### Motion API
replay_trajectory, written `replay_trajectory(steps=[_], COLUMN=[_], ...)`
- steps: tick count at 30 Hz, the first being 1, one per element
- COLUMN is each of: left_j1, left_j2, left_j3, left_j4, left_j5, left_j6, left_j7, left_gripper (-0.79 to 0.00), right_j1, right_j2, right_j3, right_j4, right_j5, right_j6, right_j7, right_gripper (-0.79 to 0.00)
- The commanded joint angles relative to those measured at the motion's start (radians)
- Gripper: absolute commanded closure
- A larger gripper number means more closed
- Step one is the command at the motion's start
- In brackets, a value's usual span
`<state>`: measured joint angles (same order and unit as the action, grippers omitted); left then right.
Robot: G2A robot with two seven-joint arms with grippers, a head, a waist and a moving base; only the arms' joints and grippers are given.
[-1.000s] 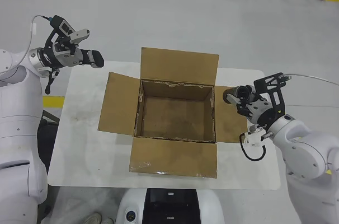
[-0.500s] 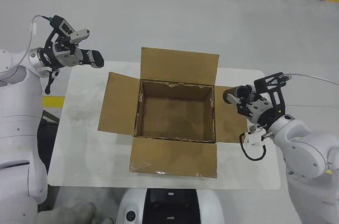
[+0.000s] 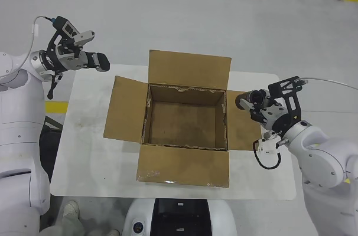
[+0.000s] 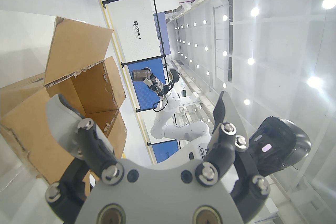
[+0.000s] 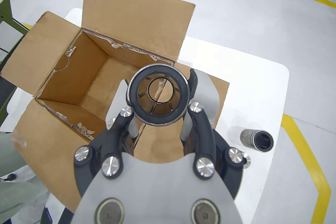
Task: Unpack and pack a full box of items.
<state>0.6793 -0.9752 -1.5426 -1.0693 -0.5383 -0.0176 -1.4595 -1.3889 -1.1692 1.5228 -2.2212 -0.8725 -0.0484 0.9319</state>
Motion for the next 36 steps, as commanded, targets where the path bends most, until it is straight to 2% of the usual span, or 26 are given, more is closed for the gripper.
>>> replay_trajectory(steps=[1,7,21,31,36], left_j1=[0.000,0.000,0.000,0.000,0.000], left_j2=[0.000,0.000,0.000,0.000,0.000], left_j3=[0.000,0.000,0.000,0.000,0.000], left_j4=[0.000,0.000,0.000,0.000,0.000], left_j5=[0.000,0.000,0.000,0.000,0.000], left_j6=[0.000,0.000,0.000,0.000,0.000], left_j7=[0.000,0.000,0.000,0.000,0.000], left_gripper=[-0.785,-0.785,-0.785,-0.785,-0.785], right_j1=[0.000,0.032,0.296,0.434,0.503], right_j2=[0.000,-0.001,-0.035,-0.072,-0.097], right_j3=[0.000,-0.065,-0.405,-0.601,-0.680], right_j4=[0.000,0.034,0.236,0.395,0.472], right_j5=[0.000,0.033,0.064,0.069,0.059], right_j6=[0.000,-0.039,-0.078,-0.108,-0.089], right_j7=[0.000,-0.013,0.013,0.005,-0.013], right_gripper=[0.000,0.000,0.000,0.000,0.000])
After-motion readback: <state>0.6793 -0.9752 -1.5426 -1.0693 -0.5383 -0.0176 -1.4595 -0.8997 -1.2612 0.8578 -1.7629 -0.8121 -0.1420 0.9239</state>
